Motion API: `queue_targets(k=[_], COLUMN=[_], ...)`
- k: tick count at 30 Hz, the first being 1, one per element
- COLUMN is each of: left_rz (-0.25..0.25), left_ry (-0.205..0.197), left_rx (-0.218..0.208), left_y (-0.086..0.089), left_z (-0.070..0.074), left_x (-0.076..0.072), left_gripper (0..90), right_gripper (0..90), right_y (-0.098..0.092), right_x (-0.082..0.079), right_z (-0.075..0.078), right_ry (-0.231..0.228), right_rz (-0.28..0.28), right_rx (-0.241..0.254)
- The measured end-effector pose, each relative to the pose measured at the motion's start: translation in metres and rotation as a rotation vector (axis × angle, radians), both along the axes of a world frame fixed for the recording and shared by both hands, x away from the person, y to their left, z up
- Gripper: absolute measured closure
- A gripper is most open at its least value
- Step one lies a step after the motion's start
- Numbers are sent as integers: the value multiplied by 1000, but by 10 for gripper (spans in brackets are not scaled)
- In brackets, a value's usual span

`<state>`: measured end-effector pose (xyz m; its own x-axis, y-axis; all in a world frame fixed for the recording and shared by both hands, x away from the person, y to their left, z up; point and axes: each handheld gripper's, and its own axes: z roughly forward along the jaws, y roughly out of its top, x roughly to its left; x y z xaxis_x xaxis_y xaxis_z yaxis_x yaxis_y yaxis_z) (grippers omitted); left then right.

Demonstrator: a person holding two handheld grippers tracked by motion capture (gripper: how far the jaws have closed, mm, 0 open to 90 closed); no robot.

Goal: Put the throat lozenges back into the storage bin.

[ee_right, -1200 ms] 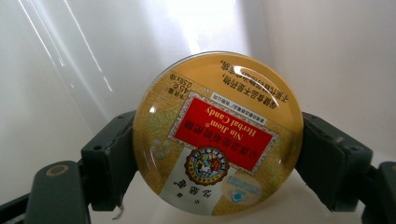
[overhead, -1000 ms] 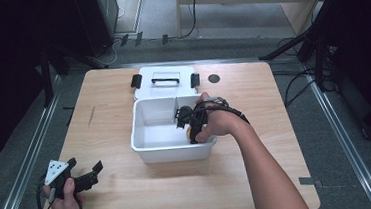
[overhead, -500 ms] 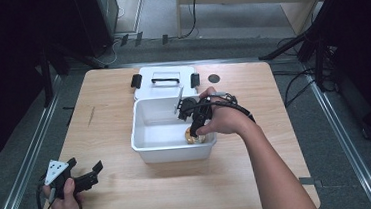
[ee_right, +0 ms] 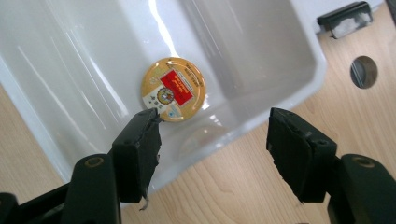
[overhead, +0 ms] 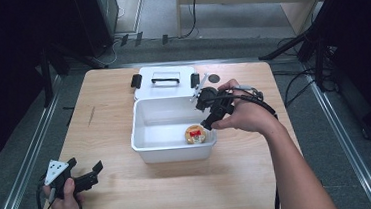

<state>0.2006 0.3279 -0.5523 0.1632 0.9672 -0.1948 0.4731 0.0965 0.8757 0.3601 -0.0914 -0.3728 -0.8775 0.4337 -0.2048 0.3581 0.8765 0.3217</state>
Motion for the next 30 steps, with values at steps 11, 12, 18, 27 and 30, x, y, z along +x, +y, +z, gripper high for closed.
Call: queue_targets(k=[11, 12, 18, 27, 30], left_rz=[-2, -2, -2, 0, 0], left_ry=[1, 1, 3, 3, 3], left_rx=[6, 6, 5, 7, 8], left_y=[0, 0, 0, -1, -1], left_z=[0, 0, 0, 0, 0], left_x=[0, 0, 0, 0, 0], left_gripper=[0, 0, 0, 0, 0], right_gripper=[348, 348, 312, 208, 173], right_y=[-35, -35, -58, -91, -99], right_x=[-7, -7, -11, -18, -20], right_z=[4, 4, -12, -42, -48], right_ry=[-19, -19, 1, 10, 5], right_rz=[-50, -50, -113, -244, -278], right_rx=[16, 16, 17, 60, 72])
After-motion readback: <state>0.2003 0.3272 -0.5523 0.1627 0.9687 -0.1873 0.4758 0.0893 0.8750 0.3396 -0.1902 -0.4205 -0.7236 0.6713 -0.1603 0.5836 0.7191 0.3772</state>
